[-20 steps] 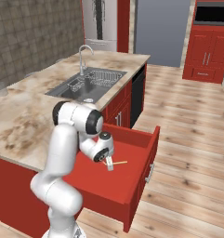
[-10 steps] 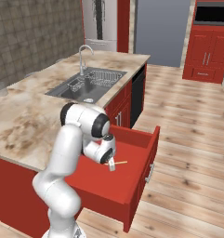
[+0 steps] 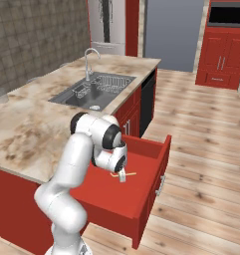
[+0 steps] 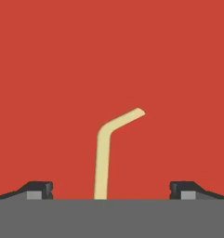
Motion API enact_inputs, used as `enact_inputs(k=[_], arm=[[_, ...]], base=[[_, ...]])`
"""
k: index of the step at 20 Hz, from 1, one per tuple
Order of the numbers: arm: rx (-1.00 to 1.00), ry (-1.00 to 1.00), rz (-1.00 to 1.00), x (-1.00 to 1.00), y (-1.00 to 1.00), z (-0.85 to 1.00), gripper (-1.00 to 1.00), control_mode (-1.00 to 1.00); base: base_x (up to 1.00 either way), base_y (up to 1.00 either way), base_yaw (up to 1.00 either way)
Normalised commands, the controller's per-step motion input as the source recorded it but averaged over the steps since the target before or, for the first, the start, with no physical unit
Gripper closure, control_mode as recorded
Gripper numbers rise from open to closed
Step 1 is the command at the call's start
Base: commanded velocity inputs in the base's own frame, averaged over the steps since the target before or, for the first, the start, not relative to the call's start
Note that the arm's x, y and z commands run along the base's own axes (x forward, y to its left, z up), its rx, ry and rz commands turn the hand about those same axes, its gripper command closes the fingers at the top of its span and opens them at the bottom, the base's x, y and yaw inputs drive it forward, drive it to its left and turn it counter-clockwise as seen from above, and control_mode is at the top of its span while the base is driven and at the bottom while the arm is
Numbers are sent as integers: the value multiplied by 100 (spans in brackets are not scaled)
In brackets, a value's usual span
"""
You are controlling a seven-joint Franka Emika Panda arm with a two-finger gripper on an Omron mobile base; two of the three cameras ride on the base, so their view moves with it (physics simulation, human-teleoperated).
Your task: Take a straw from the drawer in front and place it inside the glass cup on the dining counter.
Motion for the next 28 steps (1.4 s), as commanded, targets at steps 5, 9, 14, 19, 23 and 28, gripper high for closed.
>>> enact_inputs(k=[5, 9, 14, 19, 23, 28], arm=[[0, 14, 0, 29, 21, -30, -100, -100], [0, 9, 0, 23, 20, -35, -100, -100], [0, 2, 0, 14, 15, -49, -100, -100], [0, 0, 0, 8, 3, -56, -100, -100], [0, -6, 0, 5, 2, -52, -100, -100], [0, -2, 0, 0, 0, -5, -100, -100]], base=[[0, 0, 0], [0, 0, 0], [0, 0, 0], [0, 0, 0], [0, 0, 0], [0, 0, 0]])
